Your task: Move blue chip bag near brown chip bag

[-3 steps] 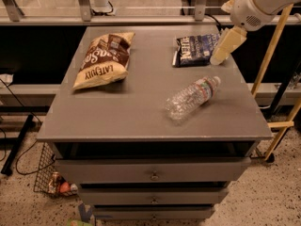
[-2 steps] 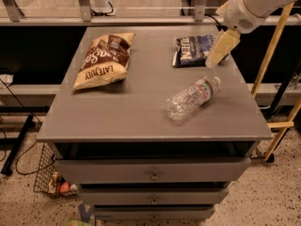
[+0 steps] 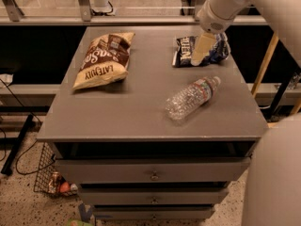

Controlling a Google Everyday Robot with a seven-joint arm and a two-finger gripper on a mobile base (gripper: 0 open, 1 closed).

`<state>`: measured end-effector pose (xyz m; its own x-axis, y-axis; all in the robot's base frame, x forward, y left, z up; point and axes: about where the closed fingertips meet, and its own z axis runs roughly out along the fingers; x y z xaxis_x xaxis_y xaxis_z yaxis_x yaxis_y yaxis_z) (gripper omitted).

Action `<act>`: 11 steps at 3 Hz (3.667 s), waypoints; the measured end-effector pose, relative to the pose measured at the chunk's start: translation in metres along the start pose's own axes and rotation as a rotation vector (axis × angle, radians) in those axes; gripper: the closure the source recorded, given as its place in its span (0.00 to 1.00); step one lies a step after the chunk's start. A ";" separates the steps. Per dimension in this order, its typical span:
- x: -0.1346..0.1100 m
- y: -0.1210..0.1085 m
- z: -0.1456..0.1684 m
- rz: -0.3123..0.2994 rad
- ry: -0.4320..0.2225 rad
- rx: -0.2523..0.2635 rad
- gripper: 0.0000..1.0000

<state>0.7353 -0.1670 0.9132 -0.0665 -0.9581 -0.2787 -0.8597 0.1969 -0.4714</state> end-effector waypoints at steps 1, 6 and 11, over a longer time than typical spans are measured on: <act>-0.005 -0.009 0.029 -0.010 0.030 -0.011 0.00; -0.029 0.002 0.086 -0.035 -0.012 -0.141 0.83; 0.013 -0.036 0.050 0.069 -0.003 -0.026 0.05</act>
Offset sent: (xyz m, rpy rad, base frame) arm 0.0552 0.0259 -0.0411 -0.0474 0.0479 0.0069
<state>0.7904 -0.1764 0.8843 -0.1247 -0.9418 -0.3122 -0.8661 0.2569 -0.4289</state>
